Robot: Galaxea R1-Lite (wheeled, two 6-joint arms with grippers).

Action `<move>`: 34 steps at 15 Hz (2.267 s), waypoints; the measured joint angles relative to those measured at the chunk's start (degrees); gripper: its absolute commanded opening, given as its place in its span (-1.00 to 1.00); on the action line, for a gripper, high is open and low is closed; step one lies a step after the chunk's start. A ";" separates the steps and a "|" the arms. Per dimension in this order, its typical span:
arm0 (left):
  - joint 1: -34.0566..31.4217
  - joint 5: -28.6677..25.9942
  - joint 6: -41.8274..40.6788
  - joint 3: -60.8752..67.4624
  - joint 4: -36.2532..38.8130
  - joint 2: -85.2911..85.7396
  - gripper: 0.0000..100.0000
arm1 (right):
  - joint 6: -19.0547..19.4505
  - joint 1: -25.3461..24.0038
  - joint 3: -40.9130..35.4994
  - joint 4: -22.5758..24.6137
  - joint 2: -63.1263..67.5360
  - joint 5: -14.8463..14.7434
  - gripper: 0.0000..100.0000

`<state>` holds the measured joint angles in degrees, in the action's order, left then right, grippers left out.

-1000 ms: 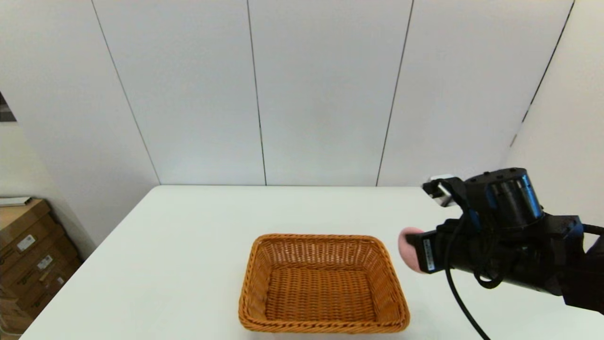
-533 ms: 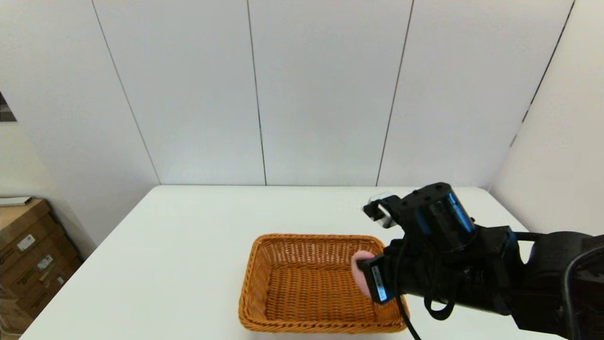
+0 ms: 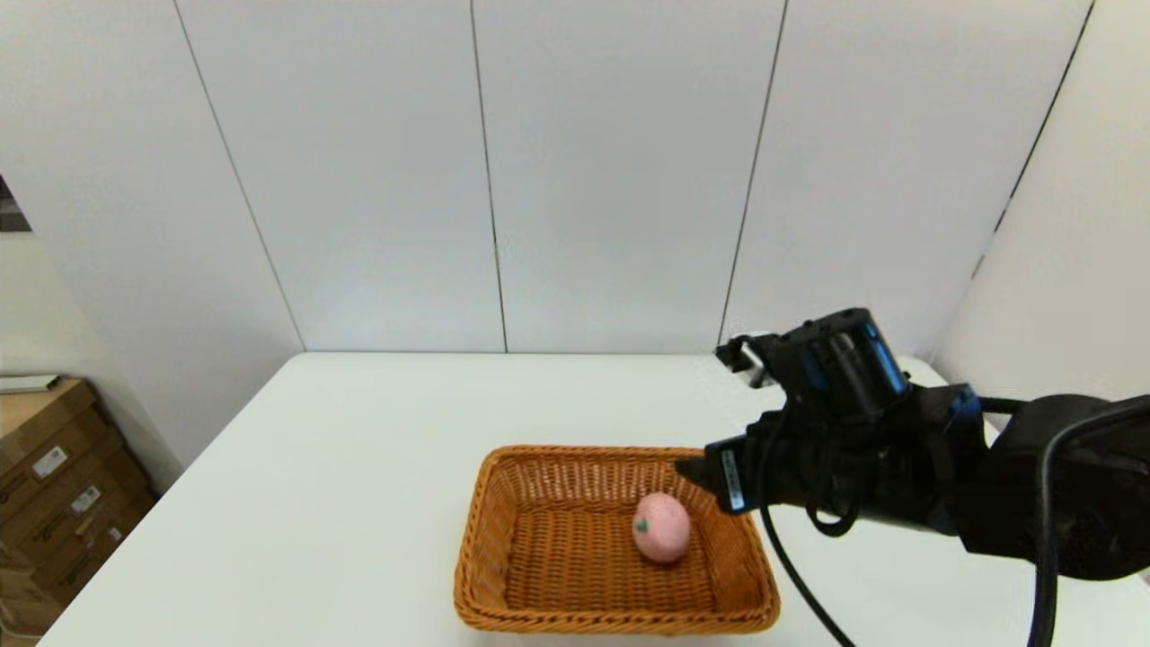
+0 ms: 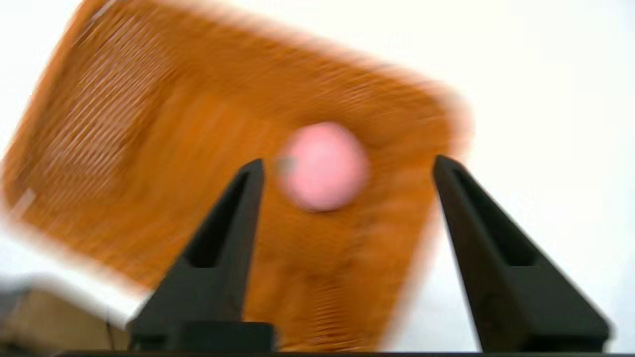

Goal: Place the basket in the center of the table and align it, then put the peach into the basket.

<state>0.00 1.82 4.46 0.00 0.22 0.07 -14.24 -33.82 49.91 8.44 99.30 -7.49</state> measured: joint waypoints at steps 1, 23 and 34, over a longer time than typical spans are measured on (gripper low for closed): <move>0.00 0.00 0.00 0.00 -0.06 0.00 1.00 | 0.07 2.73 0.94 -1.55 -1.56 -1.05 1.00; 0.00 0.00 0.24 0.00 0.00 0.00 1.00 | 20.85 31.76 -29.57 -17.93 -83.16 -13.00 1.00; 0.00 0.00 0.13 0.00 0.00 0.00 1.00 | 18.83 33.79 -47.17 -12.46 -99.15 7.92 1.00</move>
<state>0.00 1.82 4.60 0.00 0.22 0.07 4.60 -0.02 2.74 -4.02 0.16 0.44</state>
